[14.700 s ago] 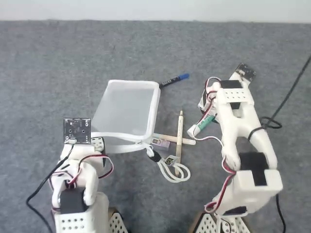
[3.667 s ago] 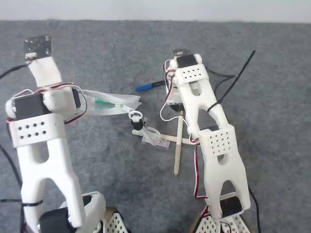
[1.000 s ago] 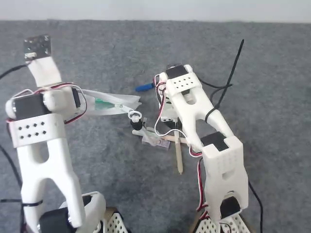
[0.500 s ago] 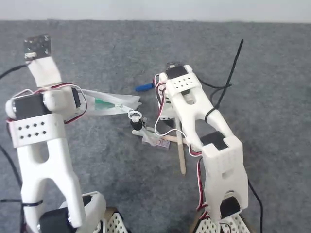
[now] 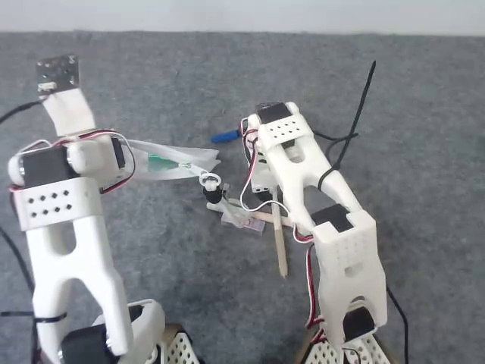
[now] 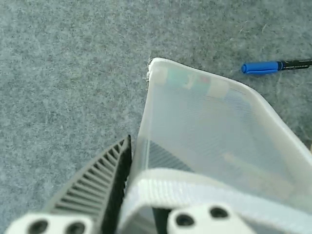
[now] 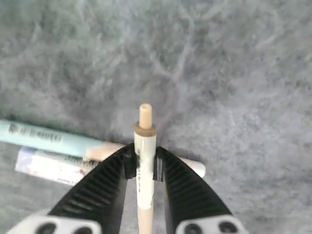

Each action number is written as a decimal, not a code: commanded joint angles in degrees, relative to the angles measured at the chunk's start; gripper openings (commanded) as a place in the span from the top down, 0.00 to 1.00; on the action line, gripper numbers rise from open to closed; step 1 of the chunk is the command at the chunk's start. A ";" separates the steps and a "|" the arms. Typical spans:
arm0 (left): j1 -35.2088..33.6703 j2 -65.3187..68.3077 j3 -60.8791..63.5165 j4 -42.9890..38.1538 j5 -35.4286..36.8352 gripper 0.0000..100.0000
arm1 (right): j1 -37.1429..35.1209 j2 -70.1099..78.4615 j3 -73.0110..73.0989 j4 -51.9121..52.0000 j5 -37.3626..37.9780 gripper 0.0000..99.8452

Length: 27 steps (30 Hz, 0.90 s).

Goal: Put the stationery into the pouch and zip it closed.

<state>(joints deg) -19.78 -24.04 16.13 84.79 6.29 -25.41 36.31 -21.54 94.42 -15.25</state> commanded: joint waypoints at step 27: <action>-0.35 0.09 -2.15 -0.09 0.79 0.99 | -1.27 -51.82 9.58 2.24 0.88 0.99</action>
<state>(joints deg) -19.78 -24.04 15.96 84.79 6.46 -25.23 -6.15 -11.34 96.62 -15.16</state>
